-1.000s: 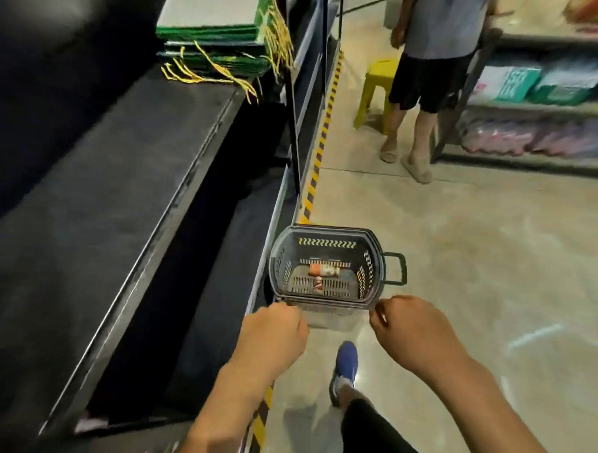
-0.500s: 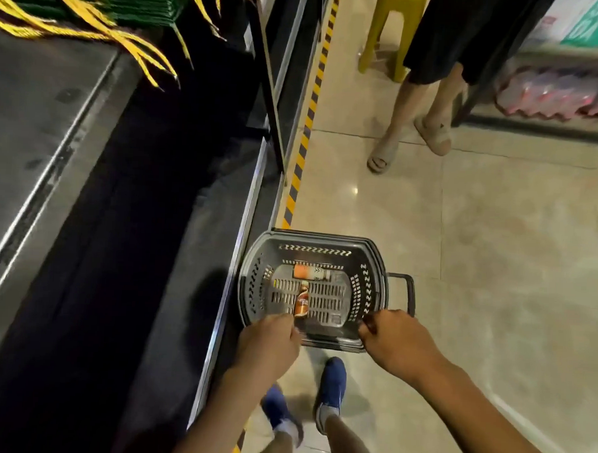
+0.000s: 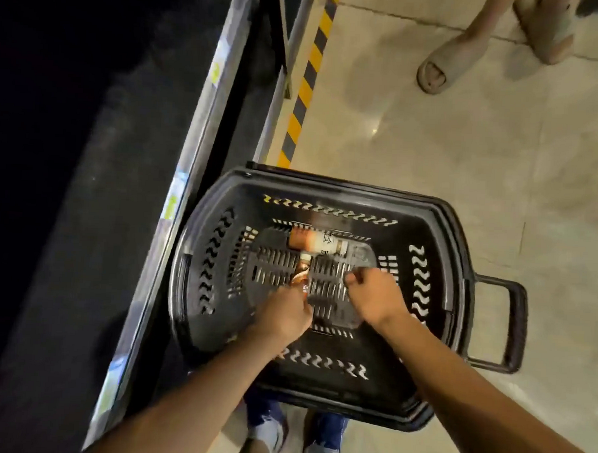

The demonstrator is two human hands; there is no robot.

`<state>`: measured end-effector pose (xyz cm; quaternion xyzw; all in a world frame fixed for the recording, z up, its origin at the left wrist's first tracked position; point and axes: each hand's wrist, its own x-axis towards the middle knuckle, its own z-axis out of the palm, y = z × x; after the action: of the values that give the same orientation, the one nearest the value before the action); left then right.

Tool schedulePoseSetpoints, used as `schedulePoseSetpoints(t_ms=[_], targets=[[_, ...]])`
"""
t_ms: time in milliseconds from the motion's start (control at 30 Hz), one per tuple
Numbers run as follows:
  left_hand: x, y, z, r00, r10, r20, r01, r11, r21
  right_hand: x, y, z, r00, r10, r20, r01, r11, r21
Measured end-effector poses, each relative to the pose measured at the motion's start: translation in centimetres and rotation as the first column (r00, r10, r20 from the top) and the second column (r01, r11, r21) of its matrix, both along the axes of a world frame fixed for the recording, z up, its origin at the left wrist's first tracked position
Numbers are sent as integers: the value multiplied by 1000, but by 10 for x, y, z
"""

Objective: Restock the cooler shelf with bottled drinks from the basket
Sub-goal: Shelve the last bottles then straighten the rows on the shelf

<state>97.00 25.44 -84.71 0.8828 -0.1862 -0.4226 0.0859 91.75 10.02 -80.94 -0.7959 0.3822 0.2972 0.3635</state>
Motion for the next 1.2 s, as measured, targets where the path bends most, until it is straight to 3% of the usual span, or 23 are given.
schedulePoseSetpoints(t_ms=[200,333,433,533,667,833,1000,1067,1200], targets=[[7,-7,-164,998,-27,49,20,990,142,47,5,-170,987,158,11,-157,984,-80],[-8,-11,-242,998,-53,35,44,976,211,70,4,-257,945,259,198,-240,964,-112],[-11,-15,-279,996,73,49,-82,978,192,77,9,-301,855,436,281,-334,877,-345],[-9,-8,-294,986,114,124,-131,982,136,70,21,-322,818,520,244,-350,788,-507],[-6,-1,-293,987,104,124,-113,991,68,77,20,-330,913,373,168,-292,881,-372],[7,17,-267,996,-6,94,-7,991,135,73,20,-316,984,123,130,-96,977,-192],[23,26,-207,970,242,-10,-237,957,169,27,9,-265,982,-184,31,186,980,-70],[27,23,-167,968,251,-15,-243,949,199,12,-1,-226,982,-190,-11,189,979,-72],[29,15,-77,997,71,26,-75,964,255,6,-20,-131,995,-78,-59,71,991,-112]])
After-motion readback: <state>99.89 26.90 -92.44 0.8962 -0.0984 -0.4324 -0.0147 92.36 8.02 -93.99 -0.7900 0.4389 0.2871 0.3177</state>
